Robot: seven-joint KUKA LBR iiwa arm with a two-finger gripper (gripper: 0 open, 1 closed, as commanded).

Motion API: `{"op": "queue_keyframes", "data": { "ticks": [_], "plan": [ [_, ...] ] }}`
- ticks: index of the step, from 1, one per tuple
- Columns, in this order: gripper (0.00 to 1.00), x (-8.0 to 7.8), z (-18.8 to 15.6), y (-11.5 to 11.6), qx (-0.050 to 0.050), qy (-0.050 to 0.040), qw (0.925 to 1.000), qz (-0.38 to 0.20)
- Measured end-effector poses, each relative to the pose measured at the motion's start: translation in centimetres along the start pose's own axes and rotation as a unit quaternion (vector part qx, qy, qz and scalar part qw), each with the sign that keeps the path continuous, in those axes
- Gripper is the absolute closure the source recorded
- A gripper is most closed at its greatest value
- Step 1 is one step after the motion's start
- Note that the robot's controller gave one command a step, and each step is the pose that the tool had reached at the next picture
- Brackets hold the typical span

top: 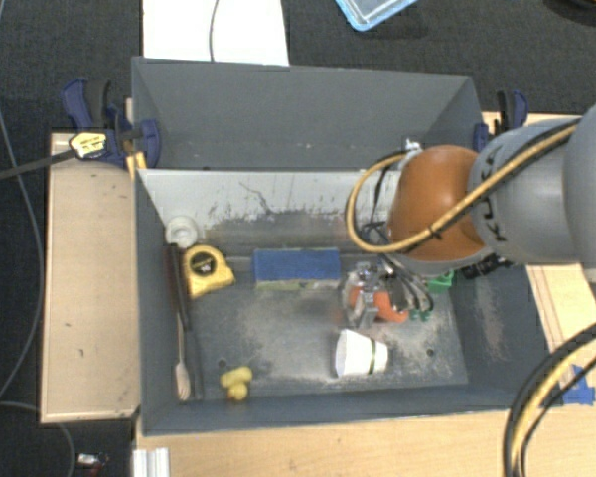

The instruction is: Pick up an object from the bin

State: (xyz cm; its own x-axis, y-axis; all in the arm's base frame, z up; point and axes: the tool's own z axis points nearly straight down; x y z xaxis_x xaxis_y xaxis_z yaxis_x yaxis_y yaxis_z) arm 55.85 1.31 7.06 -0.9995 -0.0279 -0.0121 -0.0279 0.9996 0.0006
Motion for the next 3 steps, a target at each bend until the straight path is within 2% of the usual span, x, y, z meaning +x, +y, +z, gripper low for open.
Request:
{"op": "queue_keyframes", "data": {
  "ticks": [1, 2, 3],
  "plan": [
    [1.0, 0.0, 0.0, 0.0, 0.0, 0.0, 1.0, 0.0],
    [1.0, 0.2, -5.4, -0.2, 0.0, 0.0033, 1.0, 0.002],
    [1.0, -0.1, -8.3, -1.1, 0.0, 0.0004, 1.0, 0.005]
  ]
}}
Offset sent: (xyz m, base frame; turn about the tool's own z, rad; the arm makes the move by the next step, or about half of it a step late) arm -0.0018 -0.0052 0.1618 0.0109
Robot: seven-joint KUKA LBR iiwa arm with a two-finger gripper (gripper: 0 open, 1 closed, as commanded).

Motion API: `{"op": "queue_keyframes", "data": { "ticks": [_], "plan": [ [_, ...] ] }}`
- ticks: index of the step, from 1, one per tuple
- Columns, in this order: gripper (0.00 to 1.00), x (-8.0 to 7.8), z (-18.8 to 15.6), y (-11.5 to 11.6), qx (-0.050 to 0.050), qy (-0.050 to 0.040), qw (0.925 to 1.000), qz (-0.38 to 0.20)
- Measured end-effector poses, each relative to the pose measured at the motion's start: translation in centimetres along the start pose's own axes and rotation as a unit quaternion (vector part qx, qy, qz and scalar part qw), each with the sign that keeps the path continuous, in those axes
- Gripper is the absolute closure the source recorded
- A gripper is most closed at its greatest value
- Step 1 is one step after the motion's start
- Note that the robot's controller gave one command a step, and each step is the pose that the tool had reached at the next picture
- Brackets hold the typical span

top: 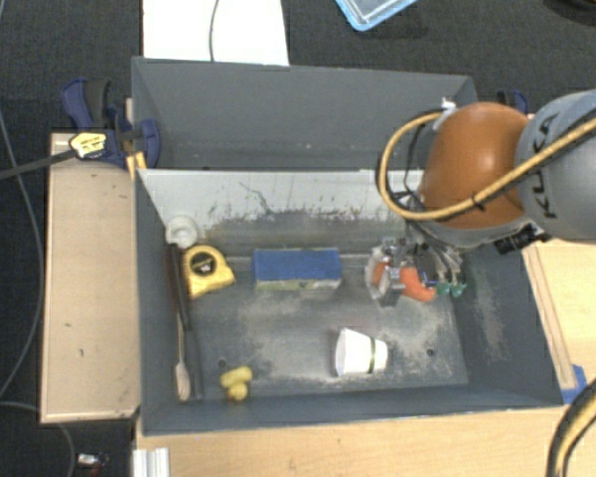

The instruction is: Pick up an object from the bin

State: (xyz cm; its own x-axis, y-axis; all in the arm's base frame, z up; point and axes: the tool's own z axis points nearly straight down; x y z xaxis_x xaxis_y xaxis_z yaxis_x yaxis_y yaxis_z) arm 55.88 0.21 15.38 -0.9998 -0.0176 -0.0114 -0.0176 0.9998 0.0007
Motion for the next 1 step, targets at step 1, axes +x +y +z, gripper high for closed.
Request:
{"op": "queue_keyframes", "data": {
  "ticks": [1],
  "plan": [
    [1.0, -0.63, -6.16, -1.17, 0.0, 0.0015, 1.0, 0.006]
  ]
}}
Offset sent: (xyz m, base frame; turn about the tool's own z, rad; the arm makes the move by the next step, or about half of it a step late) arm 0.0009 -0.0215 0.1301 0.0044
